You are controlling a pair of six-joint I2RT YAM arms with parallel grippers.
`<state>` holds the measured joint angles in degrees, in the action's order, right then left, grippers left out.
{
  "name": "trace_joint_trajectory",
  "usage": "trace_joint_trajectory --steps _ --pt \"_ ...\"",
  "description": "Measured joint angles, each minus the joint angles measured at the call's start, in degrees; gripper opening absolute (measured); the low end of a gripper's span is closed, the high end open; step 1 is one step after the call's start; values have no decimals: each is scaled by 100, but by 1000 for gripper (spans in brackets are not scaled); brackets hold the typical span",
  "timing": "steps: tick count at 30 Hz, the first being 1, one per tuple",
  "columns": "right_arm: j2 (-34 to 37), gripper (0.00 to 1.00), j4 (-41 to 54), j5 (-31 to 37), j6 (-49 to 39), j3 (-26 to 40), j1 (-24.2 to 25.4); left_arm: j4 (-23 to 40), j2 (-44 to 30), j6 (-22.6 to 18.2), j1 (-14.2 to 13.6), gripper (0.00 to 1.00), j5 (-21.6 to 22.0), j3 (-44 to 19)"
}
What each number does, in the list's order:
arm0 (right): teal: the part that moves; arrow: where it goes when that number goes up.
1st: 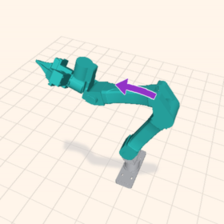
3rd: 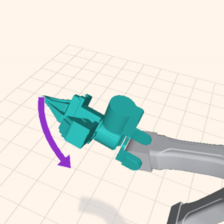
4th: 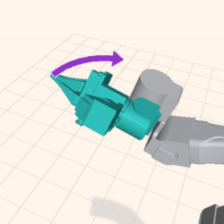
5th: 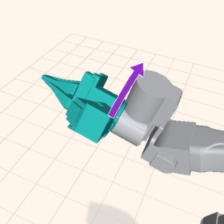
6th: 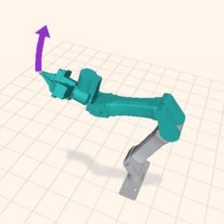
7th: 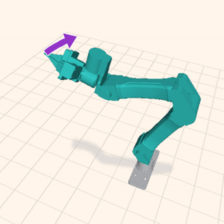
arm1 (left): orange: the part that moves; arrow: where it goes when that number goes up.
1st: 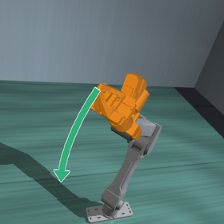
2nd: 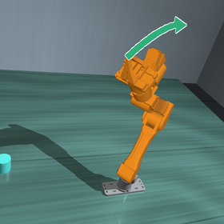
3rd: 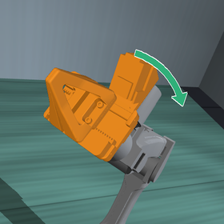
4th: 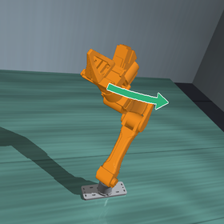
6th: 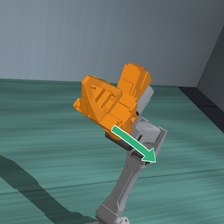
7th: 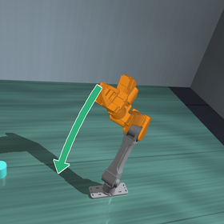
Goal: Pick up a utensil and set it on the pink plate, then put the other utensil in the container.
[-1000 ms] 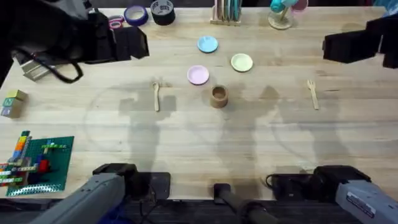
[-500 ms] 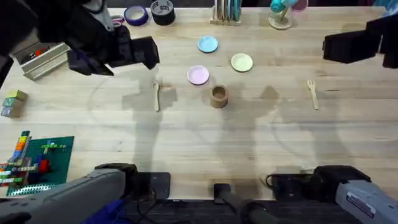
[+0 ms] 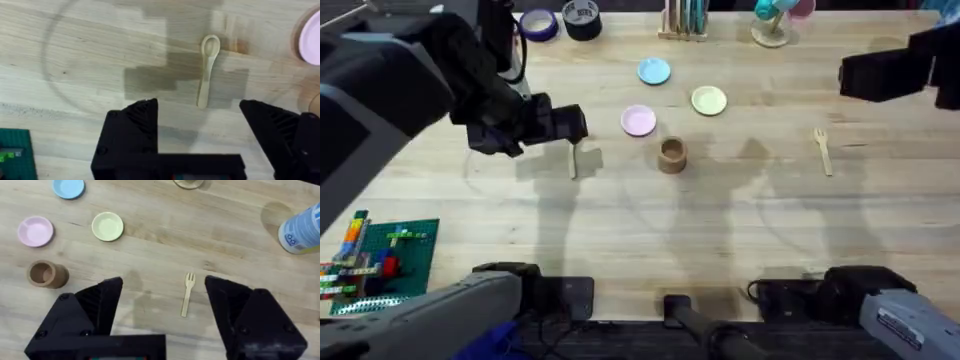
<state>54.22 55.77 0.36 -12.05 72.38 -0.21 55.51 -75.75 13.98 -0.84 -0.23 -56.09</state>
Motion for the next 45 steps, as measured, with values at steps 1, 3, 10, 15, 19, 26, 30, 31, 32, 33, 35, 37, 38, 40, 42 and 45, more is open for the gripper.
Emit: trace_joint_trajectory --steps 1,3,10,15,19,26,30,31,32,33,35,37,38,40,42,45 --pt "0 997 -1 0 0 0 0 -50 0 0 0 995 -7 48" --pt "0 997 0 0 0 0 0 -120 -4 0 0 995 -17 107" --pt "1 997 0 0 0 0 0 -566 -621 0 -144 996 -61 124" --pt "0 997 0 0 0 0 0 -806 -1181 -2 -315 996 -85 127" --pt "0 996 0 0 0 0 0 -935 -1510 0 -372 996 -85 127" --pt "1 996 0 0 0 0 0 -944 -1617 0 -378 899 12 107" --pt "0 997 0 0 0 0 0 -951 -1622 16 -378 494 8 96" --pt "0 996 -2 0 0 0 0 -951 -1624 11 -378 432 3 96" --pt "0 996 0 0 0 0 0 -956 -1624 25 -380 338 -13 92" --pt "0 996 0 0 0 0 0 -971 -1624 41 -380 245 -42 92" --pt "0 996 0 0 0 0 0 -997 -1624 35 -396 65 -130 83" --pt "0 997 0 0 0 0 0 -1006 -1624 42 -400 47 -128 81" --pt "0 997 0 0 0 0 0 -1006 -1624 42 -400 47 -128 81" --pt "0 996 0 0 0 0 0 -1003 -1624 42 -400 47 -128 79" --pt "0 996 0 0 0 0 0 -966 -1631 42 -400 43 -126 57" --pt "0 996 0 0 0 0 0 -756 -1736 42 -400 38 -112 -90"
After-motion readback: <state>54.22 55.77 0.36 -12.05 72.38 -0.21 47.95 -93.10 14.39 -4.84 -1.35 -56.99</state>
